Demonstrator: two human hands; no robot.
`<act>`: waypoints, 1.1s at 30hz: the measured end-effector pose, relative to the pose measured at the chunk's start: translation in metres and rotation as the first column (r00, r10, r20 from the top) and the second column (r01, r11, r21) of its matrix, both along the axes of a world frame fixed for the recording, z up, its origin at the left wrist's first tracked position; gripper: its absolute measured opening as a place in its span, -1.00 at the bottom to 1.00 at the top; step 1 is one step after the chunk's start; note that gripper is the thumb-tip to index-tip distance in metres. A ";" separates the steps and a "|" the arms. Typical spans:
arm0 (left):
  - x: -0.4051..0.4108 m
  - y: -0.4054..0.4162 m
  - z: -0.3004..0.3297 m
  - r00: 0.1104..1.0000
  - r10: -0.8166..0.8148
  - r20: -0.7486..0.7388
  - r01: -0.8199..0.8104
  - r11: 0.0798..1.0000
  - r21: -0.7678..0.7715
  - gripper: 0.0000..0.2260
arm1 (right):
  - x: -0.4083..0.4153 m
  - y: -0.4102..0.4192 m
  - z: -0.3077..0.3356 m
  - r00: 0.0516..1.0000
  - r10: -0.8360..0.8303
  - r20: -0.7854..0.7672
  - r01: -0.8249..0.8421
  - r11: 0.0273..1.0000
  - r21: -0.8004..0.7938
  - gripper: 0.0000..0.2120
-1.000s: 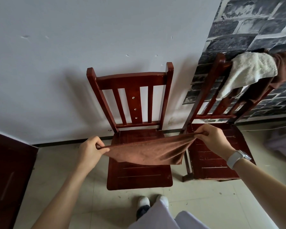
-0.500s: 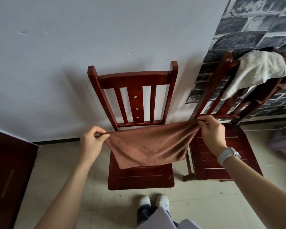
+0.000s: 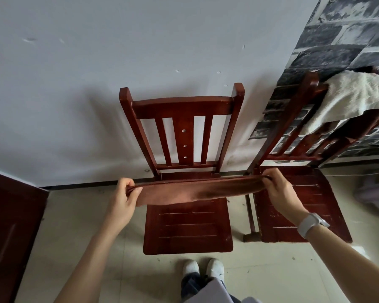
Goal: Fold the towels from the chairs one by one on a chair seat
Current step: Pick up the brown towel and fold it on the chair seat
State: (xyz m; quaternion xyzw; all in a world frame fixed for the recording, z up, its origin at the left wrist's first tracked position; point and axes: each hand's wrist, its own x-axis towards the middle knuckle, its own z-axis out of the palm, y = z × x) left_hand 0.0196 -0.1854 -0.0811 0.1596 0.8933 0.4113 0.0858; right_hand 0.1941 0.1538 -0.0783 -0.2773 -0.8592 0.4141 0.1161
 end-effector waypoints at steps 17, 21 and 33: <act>-0.019 -0.013 -0.101 0.991 0.047 0.126 -0.021 0.979 -0.202 -0.86 | -0.015 -0.018 -0.087 0.941 -0.012 0.338 0.001 0.999 0.033 -0.91; -0.072 0.008 -0.165 0.986 0.061 0.157 -0.025 0.975 -0.220 -0.85 | -0.068 0.000 -0.146 0.922 -0.048 0.385 0.021 0.997 0.074 -0.87; -0.148 0.054 -0.270 0.996 0.045 -0.078 -0.070 0.930 -0.360 -0.84 | -0.146 0.034 -0.267 0.911 -0.262 0.318 0.209 0.959 0.189 -0.77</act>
